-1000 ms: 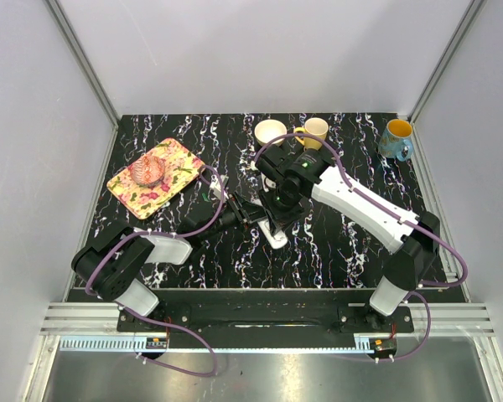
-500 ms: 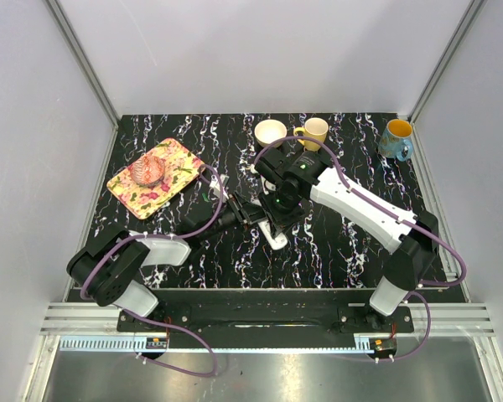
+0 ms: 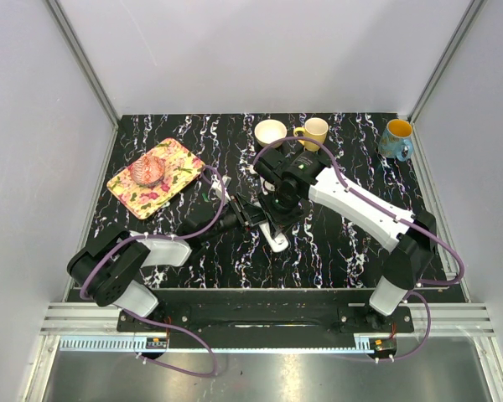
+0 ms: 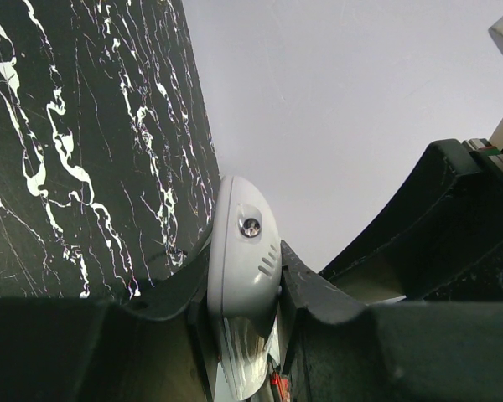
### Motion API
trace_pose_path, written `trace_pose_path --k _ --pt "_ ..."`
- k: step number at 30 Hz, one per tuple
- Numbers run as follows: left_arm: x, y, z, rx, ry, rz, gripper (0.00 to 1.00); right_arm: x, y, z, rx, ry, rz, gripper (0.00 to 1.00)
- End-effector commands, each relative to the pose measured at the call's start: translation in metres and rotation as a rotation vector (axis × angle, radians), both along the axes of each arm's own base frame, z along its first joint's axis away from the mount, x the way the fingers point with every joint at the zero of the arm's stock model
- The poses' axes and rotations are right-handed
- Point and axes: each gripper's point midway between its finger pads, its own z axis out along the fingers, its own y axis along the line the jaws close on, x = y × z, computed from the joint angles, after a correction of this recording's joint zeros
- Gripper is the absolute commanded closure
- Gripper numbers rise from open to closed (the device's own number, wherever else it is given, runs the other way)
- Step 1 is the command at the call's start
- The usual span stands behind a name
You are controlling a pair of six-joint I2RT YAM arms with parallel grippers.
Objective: Load the batteries into the remote control
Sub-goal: Load the battery cover into the remote control.
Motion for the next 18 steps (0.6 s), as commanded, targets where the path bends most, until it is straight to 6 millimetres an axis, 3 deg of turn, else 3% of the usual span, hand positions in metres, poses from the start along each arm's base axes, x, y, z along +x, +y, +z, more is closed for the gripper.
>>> trace_pose_path --k 1,13,18 --pt "-0.004 -0.006 0.056 -0.12 -0.139 -0.026 1.0 0.005 0.003 -0.003 -0.004 -0.026 0.017 1.0" --pt "-0.013 -0.005 0.071 -0.187 -0.146 -0.049 1.0 0.012 -0.001 -0.009 -0.035 -0.053 -0.001 1.0" --pt "-0.015 -0.004 0.075 -0.216 -0.144 -0.055 1.0 0.012 -0.002 -0.01 -0.042 -0.06 -0.008 0.87"
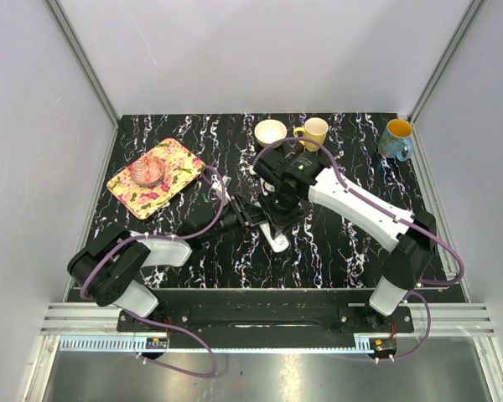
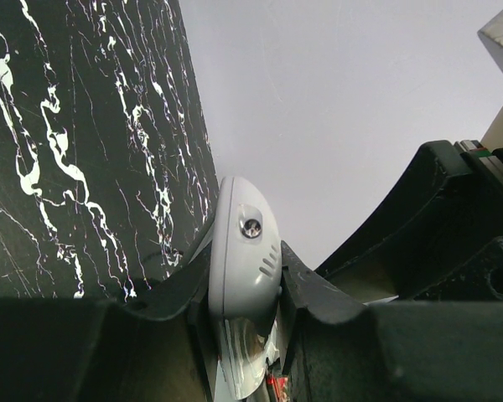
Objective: Load the batteries into the remote control
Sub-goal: Load the battery cover into the remote control.
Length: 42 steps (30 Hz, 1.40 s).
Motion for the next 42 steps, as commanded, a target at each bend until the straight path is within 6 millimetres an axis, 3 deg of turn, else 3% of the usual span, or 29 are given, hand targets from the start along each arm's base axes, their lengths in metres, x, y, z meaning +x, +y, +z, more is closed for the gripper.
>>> trace_pose_path --k 1,7,19,42 --pt "-0.013 -0.002 0.072 -0.203 -0.146 -0.05 1.0 0.013 -0.002 -0.008 -0.035 -0.06 -0.008 0.84" --pt "-0.013 -0.003 0.071 -0.195 -0.149 -0.049 1.0 0.015 -0.003 -0.006 -0.039 -0.073 -0.02 0.72" --pt "-0.013 -0.004 0.071 -0.186 -0.148 -0.052 1.0 0.022 -0.001 -0.003 -0.03 -0.096 -0.048 0.62" --pt "-0.009 -0.003 0.053 -0.142 -0.125 -0.028 1.0 0.029 0.014 0.034 0.091 -0.143 -0.101 0.38"
